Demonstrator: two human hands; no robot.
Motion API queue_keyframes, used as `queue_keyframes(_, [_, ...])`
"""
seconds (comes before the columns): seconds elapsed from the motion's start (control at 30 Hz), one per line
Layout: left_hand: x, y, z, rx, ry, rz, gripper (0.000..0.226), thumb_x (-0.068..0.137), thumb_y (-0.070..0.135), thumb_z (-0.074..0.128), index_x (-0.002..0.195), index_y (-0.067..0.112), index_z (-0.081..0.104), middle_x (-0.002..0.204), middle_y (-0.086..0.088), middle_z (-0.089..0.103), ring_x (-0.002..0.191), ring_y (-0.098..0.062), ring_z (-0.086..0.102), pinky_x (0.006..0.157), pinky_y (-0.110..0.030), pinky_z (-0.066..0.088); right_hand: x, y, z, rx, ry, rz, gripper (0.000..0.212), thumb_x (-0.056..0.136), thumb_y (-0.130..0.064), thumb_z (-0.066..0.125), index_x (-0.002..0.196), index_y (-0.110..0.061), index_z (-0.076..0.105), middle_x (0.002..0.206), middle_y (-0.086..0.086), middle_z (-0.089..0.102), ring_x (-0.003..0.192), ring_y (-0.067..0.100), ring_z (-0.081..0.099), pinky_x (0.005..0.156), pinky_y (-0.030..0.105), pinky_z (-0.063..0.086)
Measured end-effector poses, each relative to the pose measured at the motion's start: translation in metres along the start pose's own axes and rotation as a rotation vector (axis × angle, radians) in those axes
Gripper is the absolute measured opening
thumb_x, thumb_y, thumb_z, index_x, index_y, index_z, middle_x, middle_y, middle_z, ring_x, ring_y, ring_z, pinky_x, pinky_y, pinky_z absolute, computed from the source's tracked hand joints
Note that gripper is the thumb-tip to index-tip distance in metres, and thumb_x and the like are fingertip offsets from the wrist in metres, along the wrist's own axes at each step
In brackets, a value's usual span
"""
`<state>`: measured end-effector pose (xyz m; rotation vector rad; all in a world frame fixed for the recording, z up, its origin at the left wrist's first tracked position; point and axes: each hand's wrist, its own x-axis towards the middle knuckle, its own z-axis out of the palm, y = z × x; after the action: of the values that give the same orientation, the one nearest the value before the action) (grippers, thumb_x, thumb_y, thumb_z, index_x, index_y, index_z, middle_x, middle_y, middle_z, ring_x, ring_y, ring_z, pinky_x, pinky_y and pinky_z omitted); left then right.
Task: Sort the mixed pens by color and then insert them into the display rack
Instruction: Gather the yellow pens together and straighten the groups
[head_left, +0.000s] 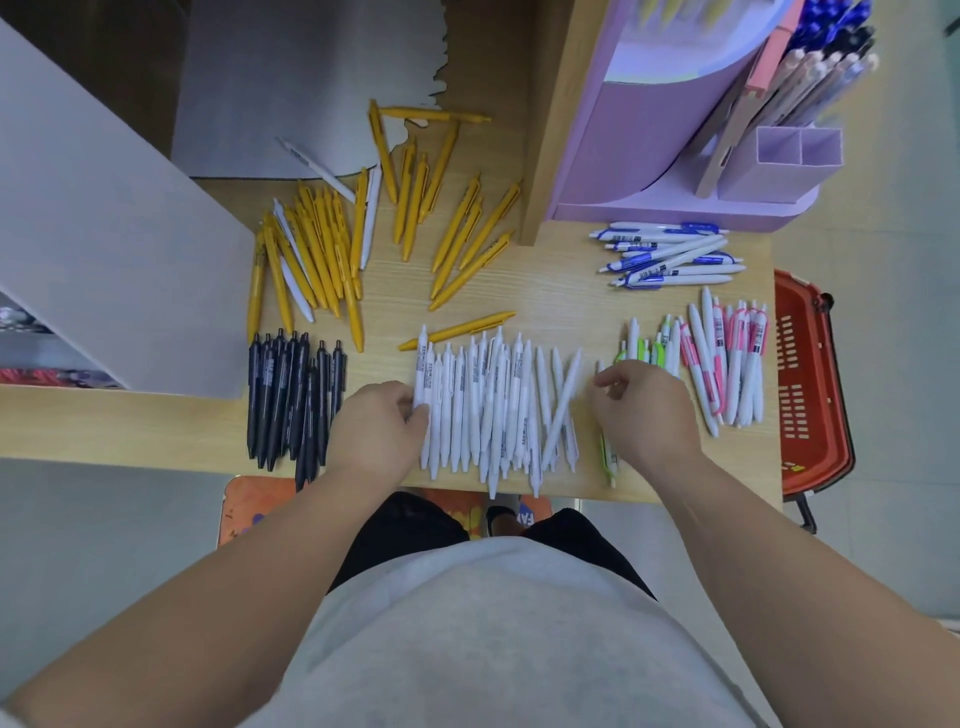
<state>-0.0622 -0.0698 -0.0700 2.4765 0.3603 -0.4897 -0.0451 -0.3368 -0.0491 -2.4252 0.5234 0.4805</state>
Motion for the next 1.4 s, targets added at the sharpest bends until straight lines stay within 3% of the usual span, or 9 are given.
queue_keyframes(0.13, [0.001, 0.001, 0.000, -0.067, 0.028, -0.068, 0.021, 0.091, 0.021, 0.065, 0.110, 0.014, 0.071, 0.084, 0.004, 0.068, 0.080, -0.017, 0.065, 0.071, -0.026, 0.046, 0.004, 0.006, -0.008, 0.002, -0.071, 0.028, 0.009, 0.089, -0.025, 0.067, 0.090, -0.019, 0.073, 0.064, -0.004, 0.065, 0.053, 0.013, 0.059, 0.057, 0.027, 0.048])
queue_keyframes(0.27, [0.000, 0.002, 0.000, -0.114, 0.040, -0.077, 0.029, 0.090, 0.016, 0.065, 0.119, 0.019, 0.064, 0.070, 0.002, 0.062, 0.066, -0.010, 0.060, 0.057, -0.023, 0.042, -0.003, -0.002, 0.008, -0.029, -0.174, -0.003, 0.017, 0.090, -0.027, 0.066, 0.099, -0.015, 0.073, 0.075, 0.000, 0.072, 0.074, 0.017, 0.069, 0.073, 0.033, 0.057])
queue_keyframes(0.4, [0.000, -0.001, -0.002, -0.097, -0.006, -0.076, 0.026, 0.088, 0.015, 0.066, 0.114, 0.021, 0.067, 0.074, 0.007, 0.062, 0.068, -0.006, 0.059, 0.056, -0.017, 0.039, -0.007, -0.012, 0.021, -0.077, -0.173, -0.062, 0.024, 0.090, -0.024, 0.068, 0.111, -0.013, 0.072, 0.100, 0.002, 0.073, 0.096, 0.019, 0.066, 0.085, 0.032, 0.054])
queue_keyframes(0.7, [-0.001, -0.009, -0.002, -0.119, -0.022, -0.058, 0.033, 0.089, 0.026, 0.069, 0.121, 0.017, 0.065, 0.086, 0.003, 0.067, 0.082, -0.015, 0.063, 0.075, -0.029, 0.049, -0.004, 0.004, 0.002, -0.184, -0.051, 0.069, 0.010, 0.086, -0.023, 0.066, 0.083, -0.016, 0.072, 0.073, 0.001, 0.070, 0.068, 0.019, 0.065, 0.063, 0.032, 0.056])
queue_keyframes(0.9, [0.000, -0.012, 0.001, -0.093, -0.040, -0.064, 0.030, 0.088, 0.018, 0.067, 0.118, 0.017, 0.065, 0.084, 0.005, 0.068, 0.081, -0.014, 0.064, 0.074, -0.026, 0.045, -0.005, -0.001, 0.011, -0.257, -0.150, 0.053, 0.022, 0.087, -0.041, 0.069, 0.077, -0.022, 0.069, 0.068, -0.003, 0.066, 0.069, 0.016, 0.063, 0.059, 0.027, 0.048])
queue_keyframes(1.03, [0.002, -0.015, -0.001, -0.073, -0.051, -0.074, 0.032, 0.087, 0.020, 0.068, 0.119, 0.019, 0.064, 0.091, 0.001, 0.070, 0.081, -0.013, 0.063, 0.069, -0.024, 0.044, -0.004, -0.012, 0.019, -0.335, -0.158, 0.022, 0.026, 0.089, -0.036, 0.064, 0.080, -0.012, 0.071, 0.068, 0.003, 0.066, 0.066, 0.019, 0.062, 0.060, 0.031, 0.054])
queue_keyframes(1.13, [0.002, -0.016, -0.001, -0.081, -0.052, -0.063, 0.031, 0.088, 0.021, 0.067, 0.119, 0.019, 0.064, 0.086, 0.004, 0.069, 0.075, -0.008, 0.061, 0.061, -0.018, 0.039, -0.004, -0.023, 0.015, -0.230, -0.112, 0.026, 0.026, 0.081, -0.033, 0.068, 0.074, -0.009, 0.068, 0.064, 0.007, 0.066, 0.064, 0.023, 0.064, 0.059, 0.033, 0.054])
queue_keyframes(1.27, [0.000, -0.017, -0.001, -0.112, -0.066, -0.053, 0.028, 0.090, 0.020, 0.066, 0.119, 0.019, 0.064, 0.083, 0.005, 0.067, 0.073, -0.002, 0.059, 0.058, -0.013, 0.037, -0.012, -0.053, 0.014, 0.030, -0.147, -0.016, 0.019, 0.078, -0.029, 0.071, 0.067, -0.015, 0.066, 0.063, -0.001, 0.065, 0.060, 0.013, 0.061, 0.058, 0.028, 0.050])
queue_keyframes(1.4, [0.001, -0.019, -0.002, -0.163, -0.074, -0.079, 0.026, 0.091, 0.022, 0.065, 0.116, 0.021, 0.067, 0.086, 0.003, 0.069, 0.078, -0.008, 0.062, 0.062, -0.020, 0.042, -0.021, -0.081, 0.043, -0.024, -0.270, -0.119, 0.025, 0.080, -0.031, 0.069, 0.069, -0.008, 0.069, 0.067, 0.003, 0.068, 0.067, 0.017, 0.064, 0.060, 0.031, 0.054])
